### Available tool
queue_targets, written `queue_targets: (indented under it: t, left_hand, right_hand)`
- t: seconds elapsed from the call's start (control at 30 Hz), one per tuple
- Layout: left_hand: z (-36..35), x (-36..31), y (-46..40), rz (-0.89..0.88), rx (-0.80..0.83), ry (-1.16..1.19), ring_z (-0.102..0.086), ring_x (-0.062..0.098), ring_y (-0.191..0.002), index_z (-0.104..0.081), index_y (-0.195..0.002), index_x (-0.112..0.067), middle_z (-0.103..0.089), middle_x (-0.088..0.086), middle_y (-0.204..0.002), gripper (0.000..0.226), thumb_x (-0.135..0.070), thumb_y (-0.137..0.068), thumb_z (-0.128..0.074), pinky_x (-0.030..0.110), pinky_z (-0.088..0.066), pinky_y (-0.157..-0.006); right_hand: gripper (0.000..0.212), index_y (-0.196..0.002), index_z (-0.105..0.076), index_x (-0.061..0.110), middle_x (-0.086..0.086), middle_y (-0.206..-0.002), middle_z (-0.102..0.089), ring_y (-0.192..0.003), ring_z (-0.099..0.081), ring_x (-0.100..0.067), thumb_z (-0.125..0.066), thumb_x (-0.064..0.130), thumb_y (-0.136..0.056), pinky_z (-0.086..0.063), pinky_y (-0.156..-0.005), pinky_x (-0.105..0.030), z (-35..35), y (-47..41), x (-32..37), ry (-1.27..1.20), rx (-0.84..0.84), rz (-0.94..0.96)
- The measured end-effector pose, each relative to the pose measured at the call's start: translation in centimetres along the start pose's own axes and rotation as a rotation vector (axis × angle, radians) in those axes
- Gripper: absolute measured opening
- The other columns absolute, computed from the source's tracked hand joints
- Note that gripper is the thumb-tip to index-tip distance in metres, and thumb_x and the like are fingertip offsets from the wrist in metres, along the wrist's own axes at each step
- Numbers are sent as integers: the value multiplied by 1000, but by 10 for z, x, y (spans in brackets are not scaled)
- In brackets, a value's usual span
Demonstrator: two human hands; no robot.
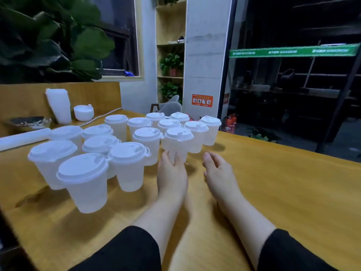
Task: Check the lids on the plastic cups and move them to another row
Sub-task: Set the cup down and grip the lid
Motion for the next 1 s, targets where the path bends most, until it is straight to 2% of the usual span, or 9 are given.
queue_targets:
  t: [0.1,0.2,0.33,0.47,0.57,0.63,0.73,0.9,1.0]
  left_hand:
    - [-16,7,-27,-34,4,22,-52,27,-135,-49,-146,-17,-59,6,-145,56,-54,-106,-38,47,-39,-115]
    - [-23,7,-43,-61,-15,78,-52,25,-137,-47,-147,-22,-59,2,-146,62,-62,-101,-35,49,-38,-116]
    - [-24,6,-48,-1,3,157,-53,21,-134,-54,-143,-23,-60,-2,-142,50,-52,-109,-31,37,-38,-113]
    - [-18,-4,-35,36,-22,290,-61,7,-109,-62,-127,-30,-67,-17,-113,41,-50,-110,-31,28,-39,-98]
    - [-16,-9,-26,64,-22,321,-64,14,-112,-66,-130,-27,-71,-10,-117,51,-55,-108,-29,31,-43,-96]
    - [-19,-13,-17,70,-4,307,-67,19,-111,-71,-123,-25,-74,-4,-115,56,-59,-107,-29,37,-49,-97]
    - [-29,-28,10,29,58,222,-68,21,-101,-73,-96,-26,-75,-4,-99,48,-51,-108,-34,40,-52,-91]
    - [-63,-58,81,-61,236,233,-68,24,-88,-74,-90,-10,-76,8,-89,41,-41,-106,-52,27,-53,-77]
    - [-90,-69,135,16,418,323,-72,32,-98,-72,-84,-20,-77,7,-94,43,-62,-88,-61,54,-58,-94]
  right_hand:
    - [28,-90,-63,23,12,-87,-64,-94,-60,-17,-45,33,-109,-49,-89,-39,-27,-39,-7,-23,36,5]
    - [37,-84,-66,30,20,-93,-68,-102,-65,-13,-41,43,-108,-50,-97,-40,-48,-64,-12,-103,89,-32]
    - [54,-105,-73,22,11,-108,-76,-108,-68,-7,-41,66,-96,-52,-97,-34,-64,-74,-10,-105,212,3]
    - [28,-120,-66,19,11,-112,-75,-101,-67,7,-68,36,-98,-50,-85,-15,-57,-64,-8,-78,276,57]
    - [50,-132,-60,24,15,-124,-72,-114,-65,2,-80,33,-87,-50,-96,-19,-45,-51,-4,-40,267,85]
    - [55,-129,-57,31,20,-123,-69,-118,-63,0,-83,35,-81,-49,-98,-22,-29,-45,-5,0,195,90]
    - [52,-124,-53,37,26,-116,-64,-112,-62,2,-83,23,-84,-49,-92,-19,12,-23,-2,43,63,42]
    - [56,-129,-56,29,17,-119,-69,-108,-65,-3,-85,22,-82,-55,-95,-33,111,36,8,93,-73,-31]
    - [55,-130,-57,30,17,-119,-70,-108,-65,-3,-84,23,-82,-54,-94,-30,178,83,20,185,-91,-58]
Point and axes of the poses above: each hand's wrist, its own y-axis away from the middle knuckle, its own z-axis out of the back of the hand, x = y × z, the point moved 7 cm from there along -y, towards the middle knuckle
